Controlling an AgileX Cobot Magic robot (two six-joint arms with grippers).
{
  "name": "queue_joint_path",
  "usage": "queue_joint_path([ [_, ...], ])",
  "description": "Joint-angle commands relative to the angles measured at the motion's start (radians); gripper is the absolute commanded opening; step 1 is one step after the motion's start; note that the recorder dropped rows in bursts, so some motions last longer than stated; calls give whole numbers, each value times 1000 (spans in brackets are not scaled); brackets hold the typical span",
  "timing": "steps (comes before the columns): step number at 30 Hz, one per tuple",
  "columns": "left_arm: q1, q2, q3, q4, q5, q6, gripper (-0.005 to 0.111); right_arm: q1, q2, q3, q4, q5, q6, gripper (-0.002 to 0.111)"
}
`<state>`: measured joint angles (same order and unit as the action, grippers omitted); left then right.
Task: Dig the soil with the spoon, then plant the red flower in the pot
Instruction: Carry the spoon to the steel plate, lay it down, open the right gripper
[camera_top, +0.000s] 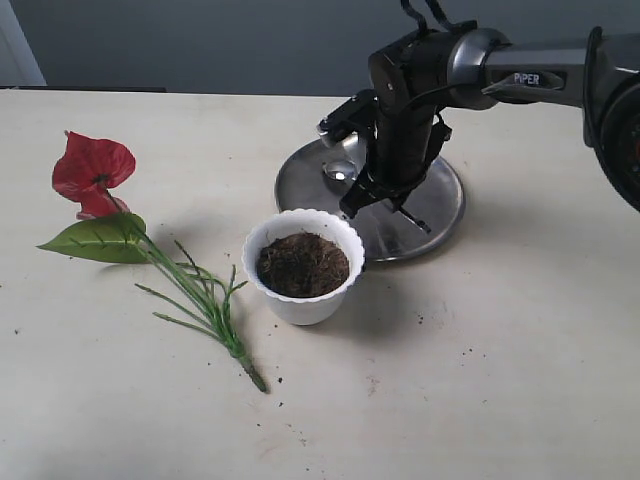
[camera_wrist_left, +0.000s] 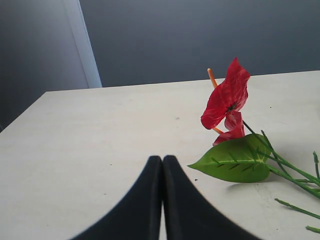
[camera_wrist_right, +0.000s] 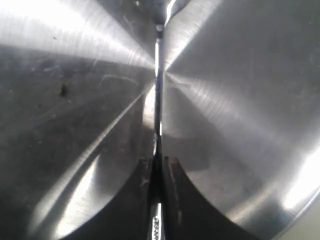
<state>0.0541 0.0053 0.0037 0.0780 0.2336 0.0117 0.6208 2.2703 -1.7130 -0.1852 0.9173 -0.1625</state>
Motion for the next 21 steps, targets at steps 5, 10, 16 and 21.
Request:
queue_joint_path([
  [5,-7,-5,-4,-8,-1,-2,0,-4,-5,-9,6,-37,5,-1],
  [10,-7,-5,-4,-8,-1,-2,0,-4,-5,-9,18,-29,5,0],
  [16,-7,-5,-4,-8,-1,-2,0,-4,-5,-9,46,-34,5,30],
  [21,-7,-5,-4,-8,-1,-2,0,-4,-10,-9,44,-26,5,43],
])
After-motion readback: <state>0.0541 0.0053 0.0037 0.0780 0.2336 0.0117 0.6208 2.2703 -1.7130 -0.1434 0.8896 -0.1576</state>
